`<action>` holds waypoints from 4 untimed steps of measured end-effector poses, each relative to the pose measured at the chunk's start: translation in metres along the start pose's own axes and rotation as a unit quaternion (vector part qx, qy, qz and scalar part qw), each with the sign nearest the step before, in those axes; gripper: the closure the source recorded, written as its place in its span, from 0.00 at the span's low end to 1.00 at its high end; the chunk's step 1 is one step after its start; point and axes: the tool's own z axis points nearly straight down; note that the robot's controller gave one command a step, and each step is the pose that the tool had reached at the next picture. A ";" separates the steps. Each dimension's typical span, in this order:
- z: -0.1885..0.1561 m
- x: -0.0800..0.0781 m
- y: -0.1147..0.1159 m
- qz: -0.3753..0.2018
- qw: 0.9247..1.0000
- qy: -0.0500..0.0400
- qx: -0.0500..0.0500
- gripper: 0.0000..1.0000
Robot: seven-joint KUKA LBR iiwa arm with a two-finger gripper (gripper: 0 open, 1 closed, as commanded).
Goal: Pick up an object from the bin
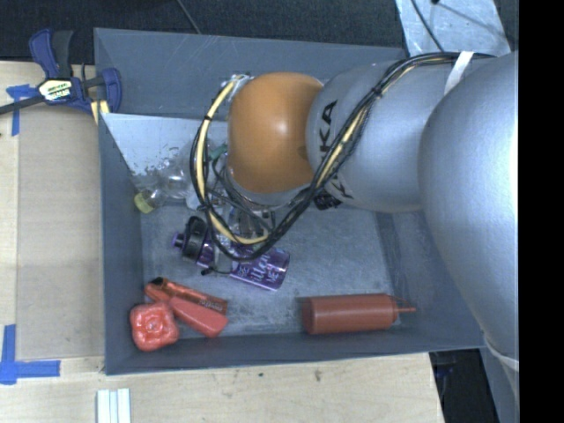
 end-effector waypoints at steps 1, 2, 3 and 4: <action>0.042 -0.018 -0.006 -0.022 1.000 -0.002 -0.001 0.00; 0.063 -0.037 0.001 -0.061 0.998 0.011 -0.002 1.00; 0.063 -0.037 0.001 -0.060 0.998 0.011 -0.002 1.00; -0.068 -0.020 0.005 -0.068 0.998 0.001 0.000 1.00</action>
Offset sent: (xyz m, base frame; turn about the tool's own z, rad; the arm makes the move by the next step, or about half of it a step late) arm 0.0412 -0.0042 -0.0658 -0.1156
